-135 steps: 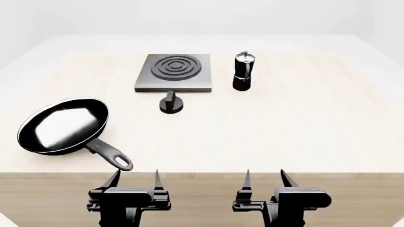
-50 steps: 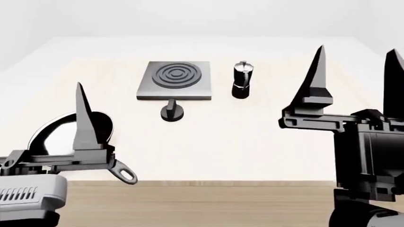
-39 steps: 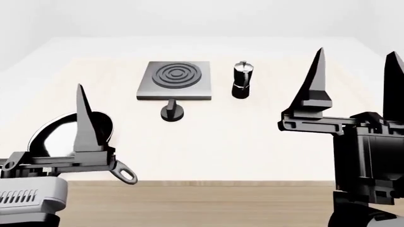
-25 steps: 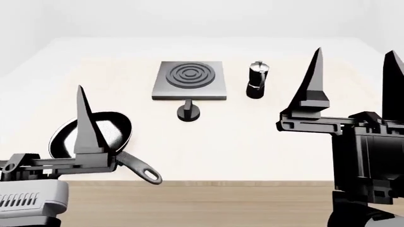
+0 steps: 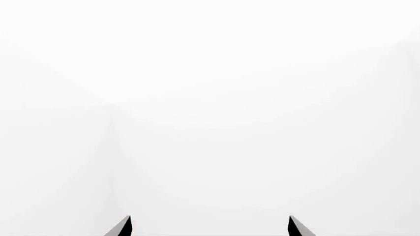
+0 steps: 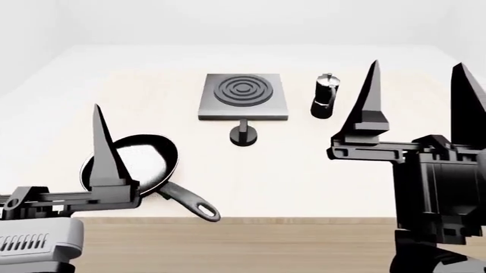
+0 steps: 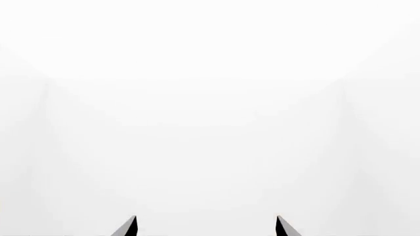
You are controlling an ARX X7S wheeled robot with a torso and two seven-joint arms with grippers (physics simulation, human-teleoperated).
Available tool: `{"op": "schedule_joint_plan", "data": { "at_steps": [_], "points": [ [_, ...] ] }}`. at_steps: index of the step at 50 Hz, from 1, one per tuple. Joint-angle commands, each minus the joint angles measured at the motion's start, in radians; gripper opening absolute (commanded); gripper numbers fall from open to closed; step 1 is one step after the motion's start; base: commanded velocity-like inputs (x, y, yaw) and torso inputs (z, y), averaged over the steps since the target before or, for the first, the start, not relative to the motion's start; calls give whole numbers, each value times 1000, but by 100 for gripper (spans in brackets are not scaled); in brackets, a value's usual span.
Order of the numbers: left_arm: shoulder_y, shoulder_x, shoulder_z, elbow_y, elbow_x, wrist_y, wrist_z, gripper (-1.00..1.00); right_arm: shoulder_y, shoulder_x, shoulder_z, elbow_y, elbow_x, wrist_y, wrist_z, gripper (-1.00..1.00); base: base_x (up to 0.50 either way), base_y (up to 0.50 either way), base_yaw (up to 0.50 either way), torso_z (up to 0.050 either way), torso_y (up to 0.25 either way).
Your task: Turn on the stove and put the moka pot on it.
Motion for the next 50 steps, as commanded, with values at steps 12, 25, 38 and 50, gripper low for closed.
{"op": "schedule_joint_plan", "data": {
  "at_steps": [12,25,38,50],
  "points": [
    [1,-1,12,0,1,-8,-5,100,4,14,-16,8,17,-9,14,100,234,0,0,0,0],
    [9,-1,3,0,1,4,-4,100,0,24,-23,8,23,-19,24,100,343,0,0,0,0],
    [10,0,15,0,8,3,-2,100,-5,32,-26,8,31,-28,32,100,323,0,0,0,0],
    [14,-4,22,0,8,1,-8,100,1,40,-31,6,38,-25,43,100,287,0,0,0,0]
  ]
}}
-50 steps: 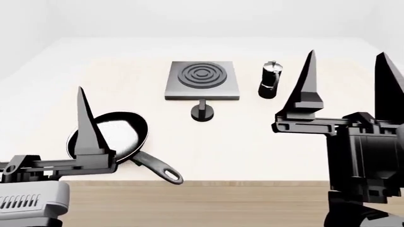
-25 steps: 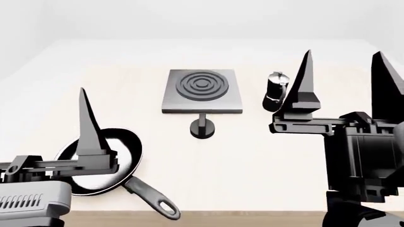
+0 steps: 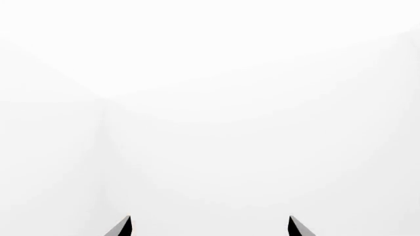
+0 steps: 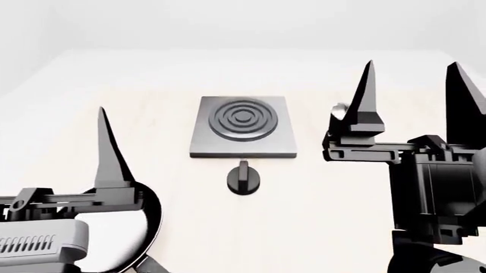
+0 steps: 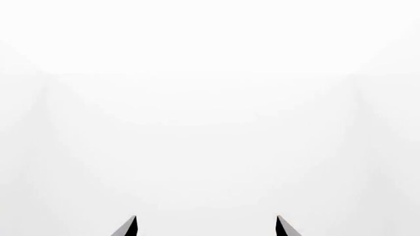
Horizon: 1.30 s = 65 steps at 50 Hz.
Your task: Turn on the stove and put the moka pot on it.
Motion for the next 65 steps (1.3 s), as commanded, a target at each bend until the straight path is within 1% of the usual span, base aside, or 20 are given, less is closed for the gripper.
{"op": "schedule_joint_plan", "data": {
  "at_steps": [1,31,35,42,51,55,57,58,59,61,62,63,65],
  "points": [
    [2,-1,3,0,1,-1,-1,100,-1,7,-5,-1,6,-4,9,100,289,0,0,0,0],
    [12,-6,10,0,2,1,-8,100,-12,25,-17,10,17,-31,28,100,281,0,0,0,1],
    [8,-5,14,0,5,-3,-8,100,-1,27,-16,0,26,-12,33,100,277,0,0,0,3],
    [12,-22,26,-4,-6,-7,-30,100,-10,33,-23,10,21,-29,35,100,265,0,0,0,0],
    [10,-44,47,-22,-23,-12,-57,100,-15,40,-35,7,20,-38,38,100,16,0,0,0,0],
    [4,-50,67,-52,-31,-37,-62,100,-11,41,-35,7,25,-33,41,100,0,0,0,0,0],
    [-3,-58,94,-87,-26,-60,-58,100,-6,42,-34,7,28,-30,43,100,0,0,0,0,0],
    [-13,-35,64,-98,-103,-81,-41,100,-2,42,-33,4,32,-23,45,100,0,0,0,0,0],
    [-18,-36,63,-102,-112,-99,-41,100,-3,43,-34,4,31,-23,45,100,0,0,0,0,0],
    [-26,-44,78,-124,-111,-115,-44,100,-2,45,-34,4,33,-23,46,100,0,0,0,0,0],
    [-31,-53,96,-138,-86,-122,-55,100,0,44,-32,2,36,-19,48,100,0,0,0,0,0],
    [-39,-47,99,-144,-109,-142,-46,100,2,44,-33,1,36,-16,50,100,0,0,0,0,0],
    [-48,-51,111,-163,-108,-153,-52,100,6,44,-35,-2,39,-11,53,100,0,0,0,0,0]
  ]
}}
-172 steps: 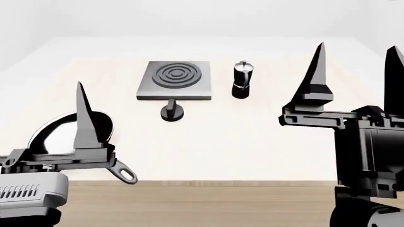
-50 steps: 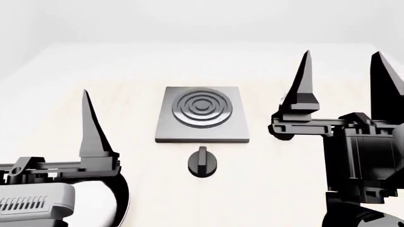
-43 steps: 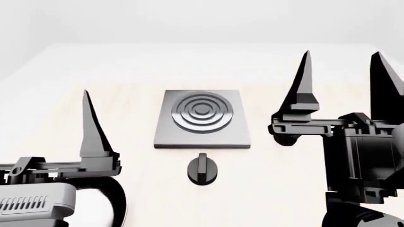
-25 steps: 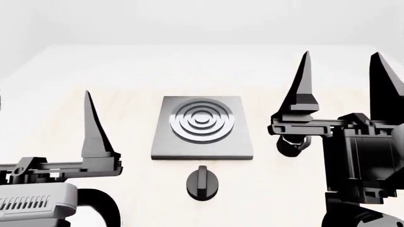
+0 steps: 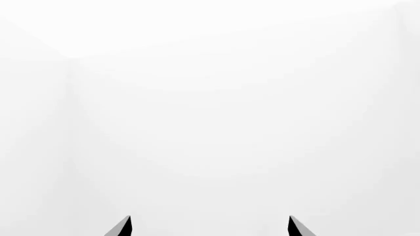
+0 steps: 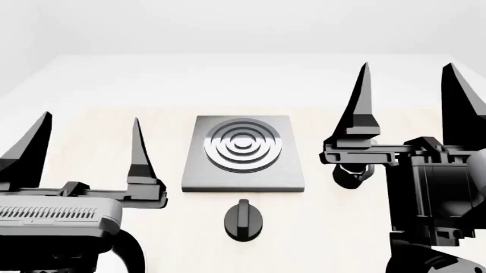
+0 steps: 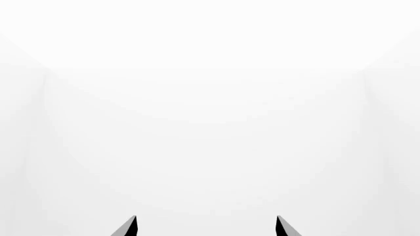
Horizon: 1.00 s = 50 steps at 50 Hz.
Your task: Turn on the stove and put the moka pot on it.
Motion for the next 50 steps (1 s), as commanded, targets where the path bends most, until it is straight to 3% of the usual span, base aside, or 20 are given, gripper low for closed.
{"op": "schedule_joint_plan", "data": {
  "at_steps": [1,7,32,37,50],
  "points": [
    [-46,5,28,-97,-91,-108,6,100,16,5,-5,-12,13,22,12,100,0,0,0,0,0],
    [-71,11,39,-151,-150,-192,10,100,25,9,-1,-22,23,39,20,100,0,0,0,0,0],
    [-98,26,68,-434,-425,-288,-23,100,13,22,-14,-14,31,20,39,100,0,0,0,0,0],
    [-100,18,93,-475,-451,-284,-32,100,-27,24,-33,8,5,-41,36,100,0,0,0,0,0],
    [-95,-7,152,-532,-474,-270,-57,100,3,29,-33,-11,31,5,51,100,0,0,0,0,0]
  ]
}}
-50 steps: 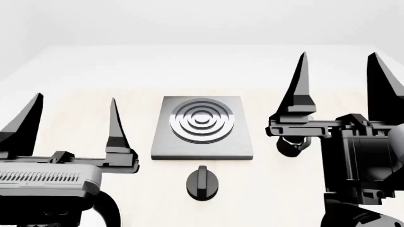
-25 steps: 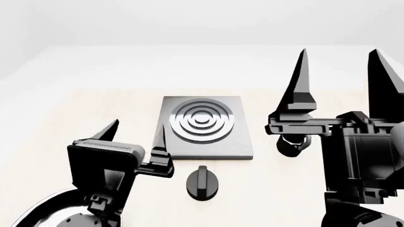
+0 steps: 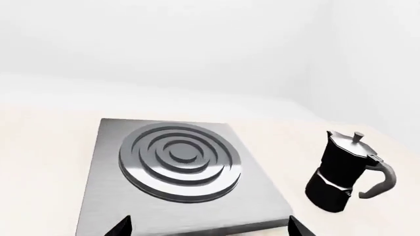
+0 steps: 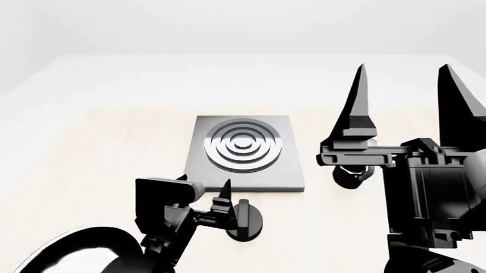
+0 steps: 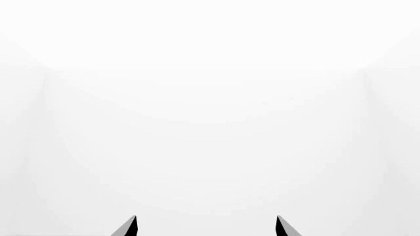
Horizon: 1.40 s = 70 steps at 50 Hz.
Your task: Turn on the stove and put the moka pot on it.
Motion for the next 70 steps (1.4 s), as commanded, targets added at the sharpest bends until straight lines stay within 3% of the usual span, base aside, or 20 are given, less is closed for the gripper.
{"op": "schedule_joint_plan", "data": {
  "at_steps": [1,18,70],
  "points": [
    [0,-20,50,-59,-33,1,-21,100,-4,5,-8,2,4,-6,8,100,0,0,0,0,0],
    [-34,-34,139,-160,-17,21,-33,100,5,18,-17,7,15,-9,21,100,0,0,0,0,0],
    [-64,-43,254,-348,-76,141,-46,100,-43,59,-55,26,14,-96,56,100,0,0,0,0,0]
  ]
}}
